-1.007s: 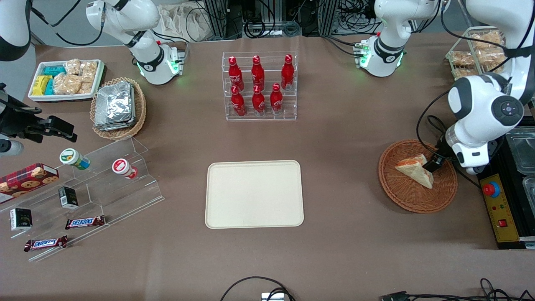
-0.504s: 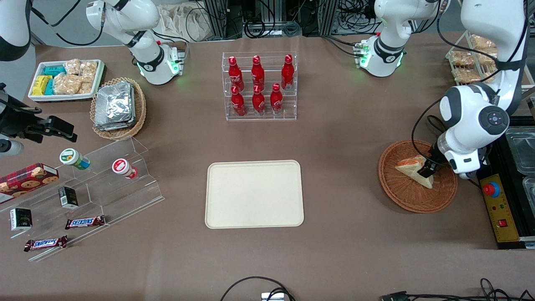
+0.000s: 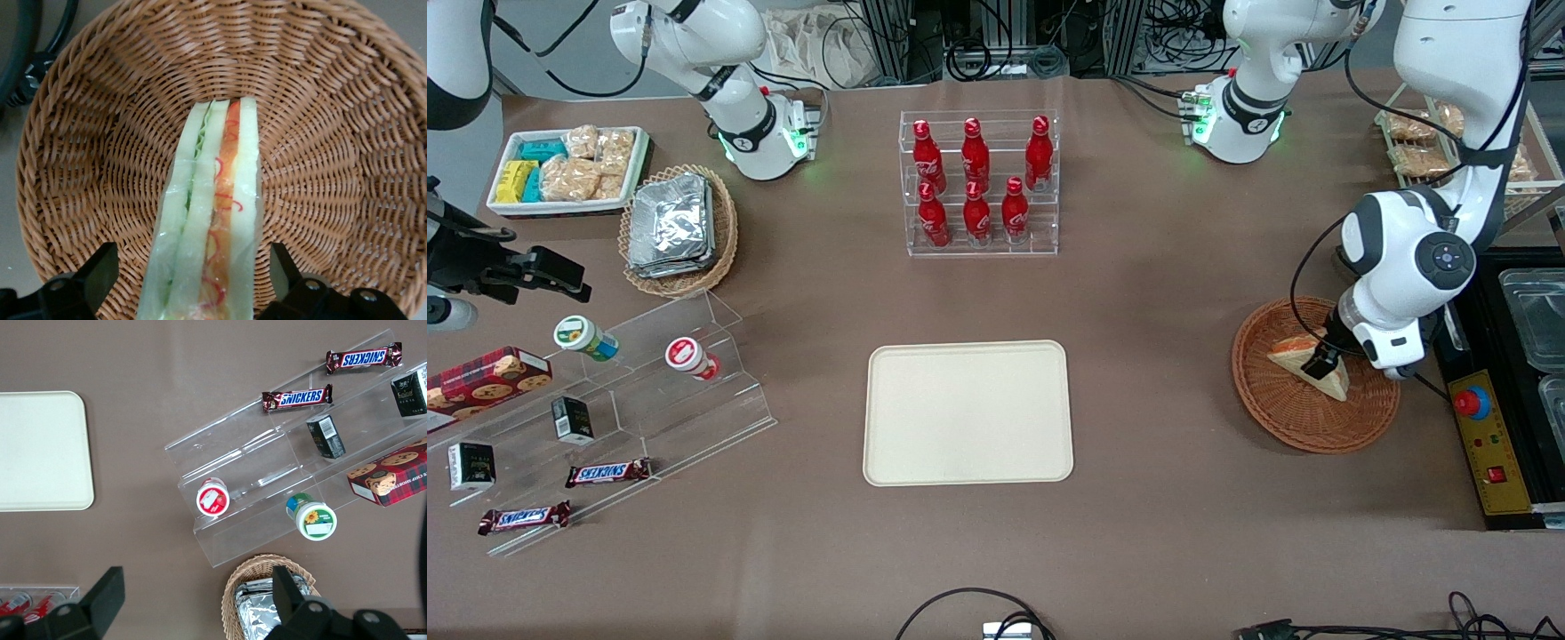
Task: Place sandwich from basket to tray
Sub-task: 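Lower the open left gripper around the wrapped sandwich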
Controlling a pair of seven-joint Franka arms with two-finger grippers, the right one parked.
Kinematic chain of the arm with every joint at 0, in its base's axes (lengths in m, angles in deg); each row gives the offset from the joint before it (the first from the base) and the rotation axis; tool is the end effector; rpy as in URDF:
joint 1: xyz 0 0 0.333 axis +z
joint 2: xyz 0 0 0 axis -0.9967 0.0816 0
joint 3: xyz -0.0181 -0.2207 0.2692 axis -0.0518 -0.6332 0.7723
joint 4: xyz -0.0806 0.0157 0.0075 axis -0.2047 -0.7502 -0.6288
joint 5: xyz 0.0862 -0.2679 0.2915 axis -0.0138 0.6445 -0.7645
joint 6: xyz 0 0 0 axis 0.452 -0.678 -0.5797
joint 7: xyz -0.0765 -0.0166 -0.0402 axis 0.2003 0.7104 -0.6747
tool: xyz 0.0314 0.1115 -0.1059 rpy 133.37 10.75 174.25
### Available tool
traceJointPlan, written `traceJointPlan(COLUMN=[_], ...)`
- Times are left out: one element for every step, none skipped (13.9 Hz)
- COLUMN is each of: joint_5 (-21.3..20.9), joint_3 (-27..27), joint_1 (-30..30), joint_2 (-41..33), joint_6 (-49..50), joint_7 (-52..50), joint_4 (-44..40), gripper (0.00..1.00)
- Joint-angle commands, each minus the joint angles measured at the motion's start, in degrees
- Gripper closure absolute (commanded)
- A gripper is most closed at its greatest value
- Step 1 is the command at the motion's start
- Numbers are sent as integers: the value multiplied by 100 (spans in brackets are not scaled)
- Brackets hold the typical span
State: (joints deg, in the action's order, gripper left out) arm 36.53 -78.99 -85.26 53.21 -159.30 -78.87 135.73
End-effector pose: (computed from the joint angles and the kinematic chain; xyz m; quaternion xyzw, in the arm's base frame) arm 0.5417 0.0284 0.2138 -0.8817 -0.4714 -0.0056 0.0156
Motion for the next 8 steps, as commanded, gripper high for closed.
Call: traceJointPlan(joint_5=[-83, -83, -83, -83, -91, -83, -83, -83], joint_3=[2, 2, 2, 2, 2, 2, 2, 2], joint_1=[-24, -24, -24, -24, -24, -24, -24, -24], joint_2=[12, 21, 30, 30, 30, 30, 12, -40], joint_6=[-178, -187, -187, -187, -204, -205, -196, -126], joint_7=[-143, -143, -143, -143, -143, -143, -134, -117], joint_4=[91, 83, 83, 83, 83, 83, 74, 30], gripper=[4, 20, 37, 59, 73, 84, 90, 93])
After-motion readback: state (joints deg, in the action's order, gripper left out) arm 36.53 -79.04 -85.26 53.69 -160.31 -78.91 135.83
